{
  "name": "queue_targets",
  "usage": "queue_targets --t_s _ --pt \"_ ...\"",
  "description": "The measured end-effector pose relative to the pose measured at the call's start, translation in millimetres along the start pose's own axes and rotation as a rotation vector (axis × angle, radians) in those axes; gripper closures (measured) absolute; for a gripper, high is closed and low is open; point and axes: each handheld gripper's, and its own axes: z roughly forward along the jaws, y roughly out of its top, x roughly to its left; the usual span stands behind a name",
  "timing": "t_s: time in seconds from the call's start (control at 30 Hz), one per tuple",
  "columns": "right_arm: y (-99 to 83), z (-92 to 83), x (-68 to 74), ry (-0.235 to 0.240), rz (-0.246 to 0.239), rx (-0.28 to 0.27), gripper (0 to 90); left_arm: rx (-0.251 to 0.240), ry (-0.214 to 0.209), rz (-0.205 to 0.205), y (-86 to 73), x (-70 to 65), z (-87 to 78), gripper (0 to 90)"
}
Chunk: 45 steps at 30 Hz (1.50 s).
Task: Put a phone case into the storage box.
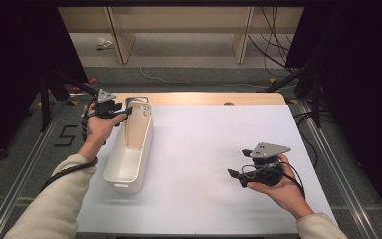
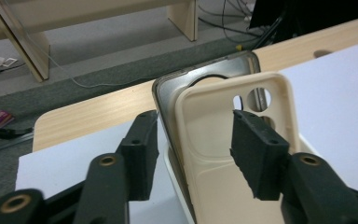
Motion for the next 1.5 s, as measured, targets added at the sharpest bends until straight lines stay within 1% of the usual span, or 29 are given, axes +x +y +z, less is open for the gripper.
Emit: queue_targets --t_s 0.07,0.1,0.23,0.3,0.4,0.43,0.57,0.67,0.87,1.1,1.33,1.5 --pt "0.0 0.1 0.1 0.0 0.0 0.001 16.9 0.004 -0.014 -0.01 -1.2 0.2 -5.2 44.8" --pt "0.0 0.1 0.3 0.0 0.001 0.001 17.0 0.007 -0.02 -0.01 -1.6 0.0 -7.1 41.2" --pt "0.0 0.0 0.3 -0.001 0.001 0.002 17.0 -0.001 -0.03 -0.008 -4.2 -0.9 -19.7 31.8" --pt "0.0 0.1 0.1 -0.001 0.001 0.001 17.0 -0.002 -0.046 -0.006 -6.2 -2.7 -26.5 29.6" --pt "0.1 0.0 0.4 -0.001 0.003 0.001 16.9 0.0 -0.063 0.0 -8.8 -6.4 -34.9 23.4" --pt "0.0 0.0 0.4 -0.002 0.003 0.002 16.9 -0.003 -0.065 -0.004 -9.4 -7.3 -37.0 20.9" --pt "0.1 -0.2 0.2 -0.002 0.003 0.0 16.9 -0.019 -0.08 -0.013 -12.4 -10.9 -47.0 15.6" --pt "0.0 -0.2 0.3 -0.002 0.003 0.001 17.0 -0.017 -0.092 -0.013 -15.0 -13.9 -52.2 14.7" --pt "0.0 -0.6 0.2 -0.001 0.003 0.001 16.9 -0.019 -0.108 0.002 -21.4 -20.5 -59.6 9.1" --pt "0.0 -0.9 0.1 -0.003 0.006 -0.003 16.9 -0.04 -0.135 0.019 -27.2 -31.0 -70.6 4.5" --pt "0.1 -1.2 0.0 -0.002 0.007 -0.003 16.9 -0.055 -0.154 0.029 -32.7 -38.4 -79.2 2.9" --pt "0.1 -1.5 -0.2 -0.004 0.01 -0.005 16.9 -0.074 -0.18 0.028 -38.2 -44.5 -85.2 2.6"
